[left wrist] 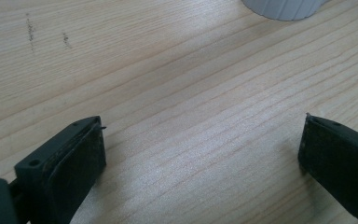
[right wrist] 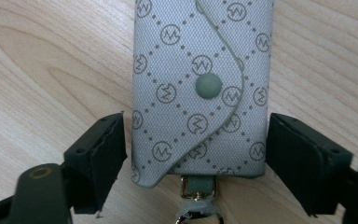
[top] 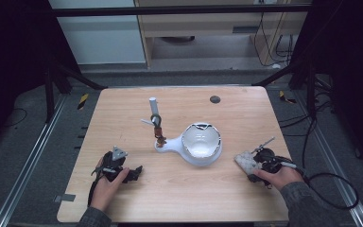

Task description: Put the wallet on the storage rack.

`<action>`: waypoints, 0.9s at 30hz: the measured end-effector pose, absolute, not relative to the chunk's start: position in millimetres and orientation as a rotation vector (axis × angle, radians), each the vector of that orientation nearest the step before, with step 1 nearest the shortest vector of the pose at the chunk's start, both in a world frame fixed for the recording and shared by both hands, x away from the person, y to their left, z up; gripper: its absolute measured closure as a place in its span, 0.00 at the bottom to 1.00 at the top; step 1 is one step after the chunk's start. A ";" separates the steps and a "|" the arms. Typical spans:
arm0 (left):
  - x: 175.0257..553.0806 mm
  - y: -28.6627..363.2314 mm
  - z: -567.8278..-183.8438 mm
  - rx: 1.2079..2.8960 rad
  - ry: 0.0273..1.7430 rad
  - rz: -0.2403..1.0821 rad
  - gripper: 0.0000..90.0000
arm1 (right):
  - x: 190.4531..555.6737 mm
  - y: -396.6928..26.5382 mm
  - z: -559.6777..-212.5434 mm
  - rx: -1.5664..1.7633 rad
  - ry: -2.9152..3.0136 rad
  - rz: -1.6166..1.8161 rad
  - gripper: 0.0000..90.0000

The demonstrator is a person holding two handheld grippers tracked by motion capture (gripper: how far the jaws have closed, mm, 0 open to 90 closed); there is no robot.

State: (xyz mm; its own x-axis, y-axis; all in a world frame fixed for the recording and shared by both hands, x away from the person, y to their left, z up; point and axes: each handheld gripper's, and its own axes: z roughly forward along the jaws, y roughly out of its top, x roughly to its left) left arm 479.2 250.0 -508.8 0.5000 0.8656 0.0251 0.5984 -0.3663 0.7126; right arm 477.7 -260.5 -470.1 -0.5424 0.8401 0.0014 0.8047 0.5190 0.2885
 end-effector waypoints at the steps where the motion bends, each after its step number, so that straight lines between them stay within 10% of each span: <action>1: 479.2 250.0 -508.8 2.097 1.196 0.532 0.00 | 477.7 -260.5 -470.1 1.425 2.615 0.386 0.26; 27: 478.9 249.3 -508.8 2.100 1.189 0.529 0.00 | 464.9 -233.1 -399.5 1.049 2.617 0.297 0.35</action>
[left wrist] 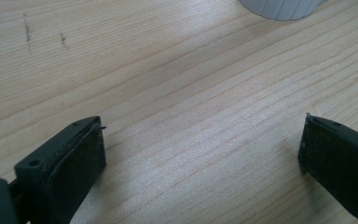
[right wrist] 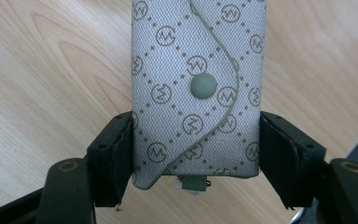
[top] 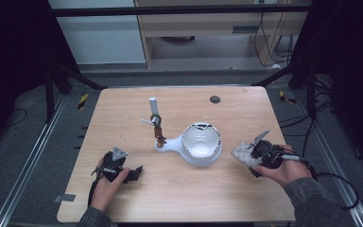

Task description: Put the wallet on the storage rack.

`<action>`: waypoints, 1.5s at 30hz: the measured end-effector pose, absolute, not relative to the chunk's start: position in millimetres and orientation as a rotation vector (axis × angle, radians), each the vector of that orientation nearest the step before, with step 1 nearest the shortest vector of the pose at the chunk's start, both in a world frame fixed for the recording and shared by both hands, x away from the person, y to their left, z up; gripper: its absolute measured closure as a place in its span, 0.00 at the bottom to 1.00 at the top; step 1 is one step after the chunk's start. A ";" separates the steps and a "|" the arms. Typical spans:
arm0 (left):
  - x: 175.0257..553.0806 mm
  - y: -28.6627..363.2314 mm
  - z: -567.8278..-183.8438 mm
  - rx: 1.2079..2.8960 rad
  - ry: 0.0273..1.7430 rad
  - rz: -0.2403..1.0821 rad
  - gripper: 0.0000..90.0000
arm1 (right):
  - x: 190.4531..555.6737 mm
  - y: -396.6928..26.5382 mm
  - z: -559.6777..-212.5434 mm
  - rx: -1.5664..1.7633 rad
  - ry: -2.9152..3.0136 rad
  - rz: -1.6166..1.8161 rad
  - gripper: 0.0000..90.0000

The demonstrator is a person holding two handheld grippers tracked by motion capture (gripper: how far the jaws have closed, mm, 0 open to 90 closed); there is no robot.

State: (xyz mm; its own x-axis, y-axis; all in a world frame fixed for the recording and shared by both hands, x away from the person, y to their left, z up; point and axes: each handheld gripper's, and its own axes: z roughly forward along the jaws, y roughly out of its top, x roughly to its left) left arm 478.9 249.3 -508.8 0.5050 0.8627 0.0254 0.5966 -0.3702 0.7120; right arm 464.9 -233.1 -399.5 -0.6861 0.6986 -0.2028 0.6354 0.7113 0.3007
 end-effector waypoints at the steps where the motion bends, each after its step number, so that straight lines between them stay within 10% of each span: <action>1: 478.9 249.2 -508.8 2.100 1.189 0.529 0.00 | 464.7 -231.0 -396.0 1.034 2.614 0.294 0.35; 45: 478.1 248.4 -508.8 2.097 1.192 0.530 0.00 | 469.4 -142.7 -345.0 0.702 2.682 0.199 0.35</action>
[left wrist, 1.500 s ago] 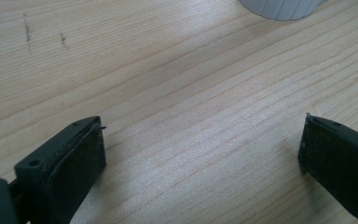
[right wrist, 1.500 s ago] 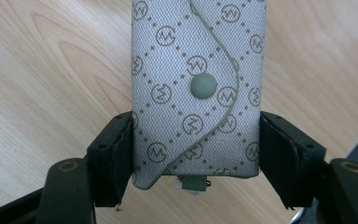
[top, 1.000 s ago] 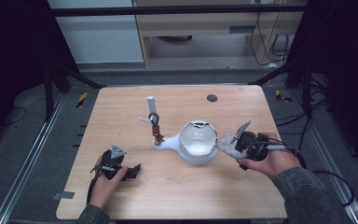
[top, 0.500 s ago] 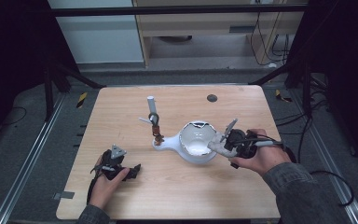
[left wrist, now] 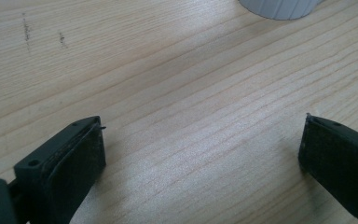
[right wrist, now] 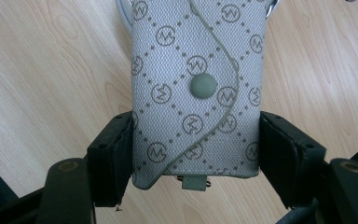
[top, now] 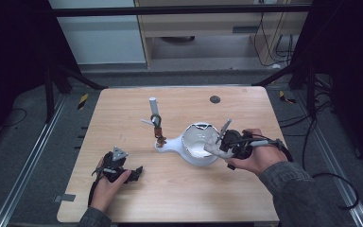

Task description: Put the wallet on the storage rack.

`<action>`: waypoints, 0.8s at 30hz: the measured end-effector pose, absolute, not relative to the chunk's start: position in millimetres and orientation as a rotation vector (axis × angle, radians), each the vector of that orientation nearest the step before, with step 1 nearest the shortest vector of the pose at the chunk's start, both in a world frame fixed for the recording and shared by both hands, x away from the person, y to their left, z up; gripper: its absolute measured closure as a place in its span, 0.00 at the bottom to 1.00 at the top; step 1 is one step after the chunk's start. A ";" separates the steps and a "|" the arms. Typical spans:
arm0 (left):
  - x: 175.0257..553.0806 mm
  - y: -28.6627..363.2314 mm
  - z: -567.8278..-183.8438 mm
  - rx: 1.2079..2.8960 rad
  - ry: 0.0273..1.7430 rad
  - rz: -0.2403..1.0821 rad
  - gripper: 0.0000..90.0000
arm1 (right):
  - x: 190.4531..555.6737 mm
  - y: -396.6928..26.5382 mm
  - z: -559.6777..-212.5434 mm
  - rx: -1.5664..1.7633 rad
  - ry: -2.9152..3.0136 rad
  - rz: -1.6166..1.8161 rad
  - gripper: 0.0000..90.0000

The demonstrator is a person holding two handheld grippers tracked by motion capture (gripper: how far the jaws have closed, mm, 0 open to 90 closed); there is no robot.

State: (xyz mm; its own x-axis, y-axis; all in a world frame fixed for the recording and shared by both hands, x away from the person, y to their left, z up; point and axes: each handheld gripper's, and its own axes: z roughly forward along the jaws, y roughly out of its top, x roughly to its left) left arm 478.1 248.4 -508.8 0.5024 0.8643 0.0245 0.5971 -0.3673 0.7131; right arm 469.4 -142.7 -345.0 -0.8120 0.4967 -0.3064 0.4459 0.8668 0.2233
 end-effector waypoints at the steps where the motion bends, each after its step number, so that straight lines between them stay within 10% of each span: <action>1: 478.1 248.4 -508.8 2.097 1.193 0.531 0.00 | 469.4 -142.7 -345.0 0.702 2.682 0.199 0.35; 24: 478.1 248.3 -508.8 2.097 1.193 0.531 0.00 | 473.9 -124.9 -350.5 0.672 2.713 0.172 0.35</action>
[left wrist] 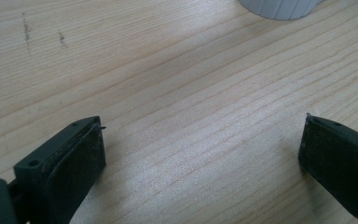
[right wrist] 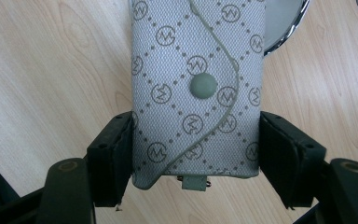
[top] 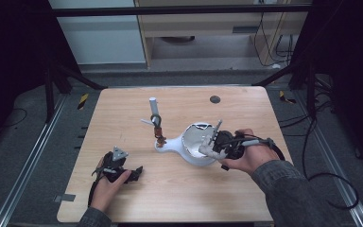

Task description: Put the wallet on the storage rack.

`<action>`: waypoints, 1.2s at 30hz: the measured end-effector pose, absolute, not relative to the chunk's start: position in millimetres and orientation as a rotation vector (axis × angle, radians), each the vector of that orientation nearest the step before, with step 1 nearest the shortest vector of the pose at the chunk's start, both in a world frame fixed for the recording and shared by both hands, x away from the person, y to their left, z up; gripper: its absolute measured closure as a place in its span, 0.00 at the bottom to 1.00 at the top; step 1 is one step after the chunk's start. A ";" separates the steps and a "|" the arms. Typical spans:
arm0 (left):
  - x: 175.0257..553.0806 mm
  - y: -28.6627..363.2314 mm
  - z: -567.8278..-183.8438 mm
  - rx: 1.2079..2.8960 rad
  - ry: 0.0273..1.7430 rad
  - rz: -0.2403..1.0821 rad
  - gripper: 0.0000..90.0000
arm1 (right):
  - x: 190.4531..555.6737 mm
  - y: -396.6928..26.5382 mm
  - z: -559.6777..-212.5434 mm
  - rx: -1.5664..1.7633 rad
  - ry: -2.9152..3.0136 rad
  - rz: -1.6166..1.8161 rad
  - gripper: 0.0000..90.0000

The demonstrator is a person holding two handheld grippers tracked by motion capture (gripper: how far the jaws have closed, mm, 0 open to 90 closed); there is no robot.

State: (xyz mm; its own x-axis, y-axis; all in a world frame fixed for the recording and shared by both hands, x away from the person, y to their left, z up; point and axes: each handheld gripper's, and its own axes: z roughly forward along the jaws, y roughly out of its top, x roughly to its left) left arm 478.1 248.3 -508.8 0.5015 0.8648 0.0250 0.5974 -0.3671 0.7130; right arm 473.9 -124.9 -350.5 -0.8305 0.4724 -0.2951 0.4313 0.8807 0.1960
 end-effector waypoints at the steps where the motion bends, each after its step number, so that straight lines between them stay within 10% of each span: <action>1: 478.1 248.3 -508.8 2.097 1.194 0.531 0.00 | 475.2 -123.7 -350.8 0.678 2.714 0.168 0.35; 36: 478.6 248.1 -508.8 2.098 1.193 0.523 0.00 | 512.7 -92.2 -368.4 0.687 2.750 0.072 0.35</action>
